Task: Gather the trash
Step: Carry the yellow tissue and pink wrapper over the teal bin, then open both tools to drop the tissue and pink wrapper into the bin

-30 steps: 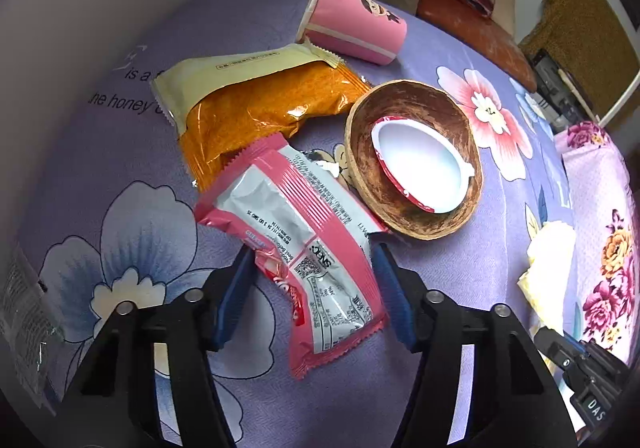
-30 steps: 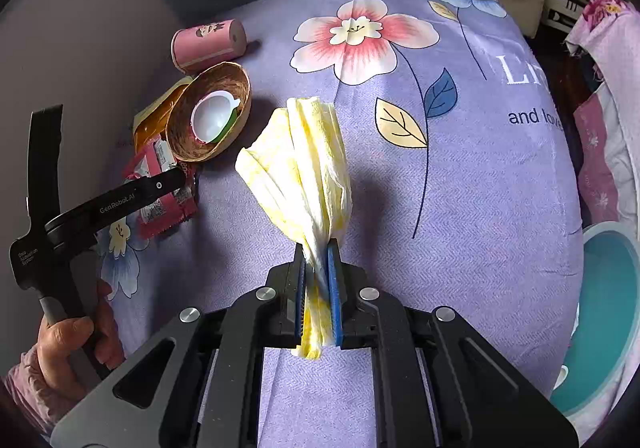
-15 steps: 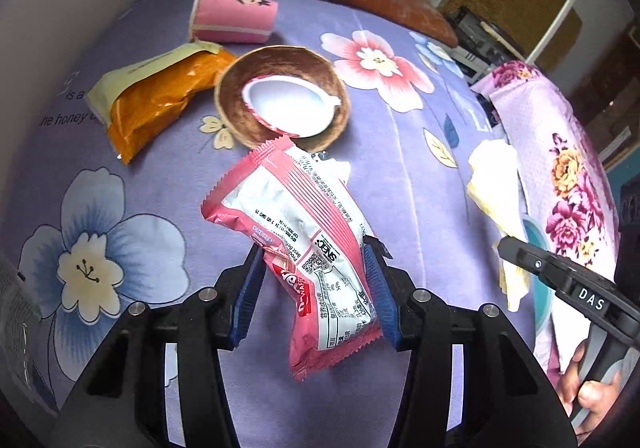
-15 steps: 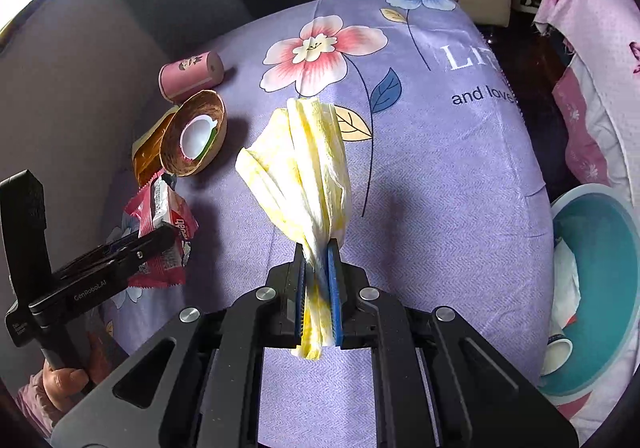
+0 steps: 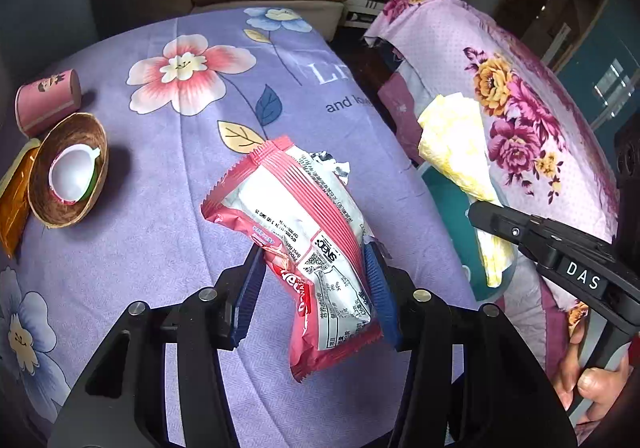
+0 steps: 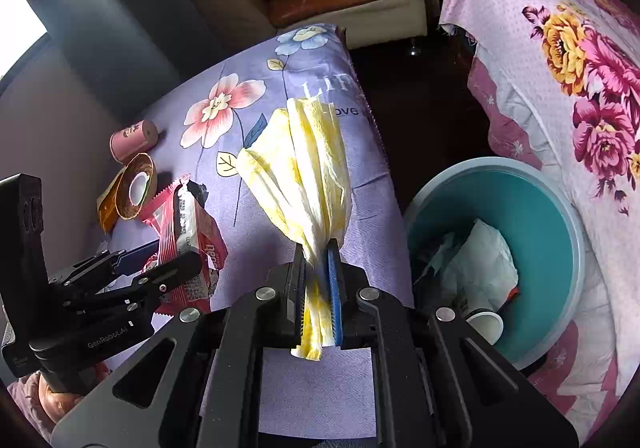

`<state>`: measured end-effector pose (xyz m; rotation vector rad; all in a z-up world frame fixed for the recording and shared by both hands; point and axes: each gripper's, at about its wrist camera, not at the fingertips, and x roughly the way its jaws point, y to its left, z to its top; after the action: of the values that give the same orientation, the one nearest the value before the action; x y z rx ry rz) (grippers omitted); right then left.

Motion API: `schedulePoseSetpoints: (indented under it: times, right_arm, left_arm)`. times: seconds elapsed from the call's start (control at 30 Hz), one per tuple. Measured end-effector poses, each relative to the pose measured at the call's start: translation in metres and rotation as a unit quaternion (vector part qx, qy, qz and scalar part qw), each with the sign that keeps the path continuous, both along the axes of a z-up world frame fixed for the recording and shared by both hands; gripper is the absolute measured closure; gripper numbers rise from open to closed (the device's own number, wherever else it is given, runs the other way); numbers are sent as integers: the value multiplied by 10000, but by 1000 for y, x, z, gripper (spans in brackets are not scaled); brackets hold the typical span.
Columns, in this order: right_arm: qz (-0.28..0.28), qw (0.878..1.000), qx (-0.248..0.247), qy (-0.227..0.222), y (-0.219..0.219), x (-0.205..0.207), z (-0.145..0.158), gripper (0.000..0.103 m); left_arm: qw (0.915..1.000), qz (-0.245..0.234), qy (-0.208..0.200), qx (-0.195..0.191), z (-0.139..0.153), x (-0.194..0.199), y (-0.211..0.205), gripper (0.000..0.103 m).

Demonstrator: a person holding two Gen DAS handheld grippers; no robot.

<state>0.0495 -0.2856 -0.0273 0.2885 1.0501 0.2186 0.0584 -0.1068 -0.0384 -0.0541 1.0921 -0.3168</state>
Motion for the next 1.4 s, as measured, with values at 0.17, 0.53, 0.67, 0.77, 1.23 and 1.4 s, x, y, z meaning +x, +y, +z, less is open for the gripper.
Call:
schedulePoseSetpoints:
  times: [0.17, 0.53, 0.67, 0.77, 1.23, 1.4]
  right_arm:
    - [-405, 9991, 79, -60, -41, -10, 0, 93]
    - [-1079, 9939, 216, 30, -116, -29, -16, 93]
    - [-1246, 9918, 259, 82, -135, -35, -23, 93]
    - [-1327, 9907, 290, 118, -146, -37, -27, 93]
    - [-1523, 9875, 308, 268, -171, -36, -40, 91]
    - [-1511, 9875, 293, 323, -170, -34, -43, 91]
  left_arm:
    - [9989, -456, -34, 99, 3, 6, -50, 51]
    - [9947, -1014, 52, 185, 0, 9, -123, 50]
    - [9932, -1133, 100, 245, -4, 11, -142, 49]
    - [9922, -1208, 129, 284, -8, 13, -153, 49]
    - [9893, -1353, 300, 450, -26, 23, -182, 38]
    - [9897, -1299, 326, 501, -31, 25, -180, 20]
